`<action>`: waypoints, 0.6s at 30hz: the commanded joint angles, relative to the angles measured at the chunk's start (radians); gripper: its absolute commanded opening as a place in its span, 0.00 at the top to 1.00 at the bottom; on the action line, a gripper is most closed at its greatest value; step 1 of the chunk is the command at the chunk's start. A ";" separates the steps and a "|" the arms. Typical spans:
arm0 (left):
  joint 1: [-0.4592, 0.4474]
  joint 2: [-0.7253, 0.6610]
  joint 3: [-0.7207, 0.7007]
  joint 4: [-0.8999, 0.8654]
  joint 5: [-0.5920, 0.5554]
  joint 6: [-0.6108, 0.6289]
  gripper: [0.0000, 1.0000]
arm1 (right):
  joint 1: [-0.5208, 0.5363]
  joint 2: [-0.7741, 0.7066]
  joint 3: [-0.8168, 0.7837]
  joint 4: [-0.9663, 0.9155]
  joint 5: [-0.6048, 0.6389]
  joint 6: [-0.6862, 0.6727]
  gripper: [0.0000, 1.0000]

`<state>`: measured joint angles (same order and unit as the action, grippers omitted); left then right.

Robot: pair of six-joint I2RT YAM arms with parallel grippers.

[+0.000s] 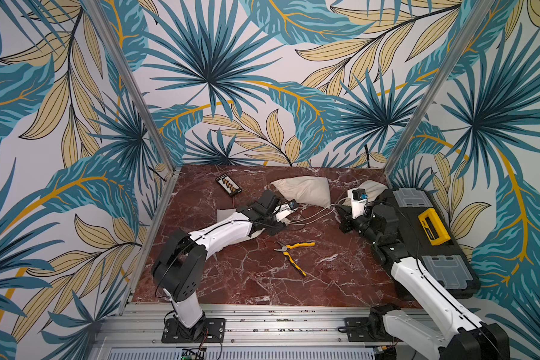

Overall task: Close the soil bag
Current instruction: Frap the soil bag at the center of the board.

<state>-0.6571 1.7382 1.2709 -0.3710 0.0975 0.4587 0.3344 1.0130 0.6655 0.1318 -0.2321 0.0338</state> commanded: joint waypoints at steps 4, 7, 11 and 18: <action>-0.030 0.083 0.130 -0.019 0.175 0.085 0.39 | 0.002 -0.030 -0.014 0.019 0.004 -0.009 1.00; -0.031 0.118 0.171 -0.051 0.166 0.109 0.43 | 0.002 -0.043 -0.011 0.013 0.015 -0.011 1.00; -0.029 0.181 0.243 -0.146 0.163 0.163 0.51 | 0.002 -0.049 -0.004 0.006 0.015 -0.008 1.00; -0.020 0.271 0.342 -0.253 0.128 0.198 0.71 | 0.001 -0.070 0.002 0.003 0.031 -0.008 1.00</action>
<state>-0.6853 1.9903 1.5688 -0.5526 0.2283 0.6315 0.3344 0.9665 0.6655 0.1299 -0.2207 0.0338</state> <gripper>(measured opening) 0.312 0.061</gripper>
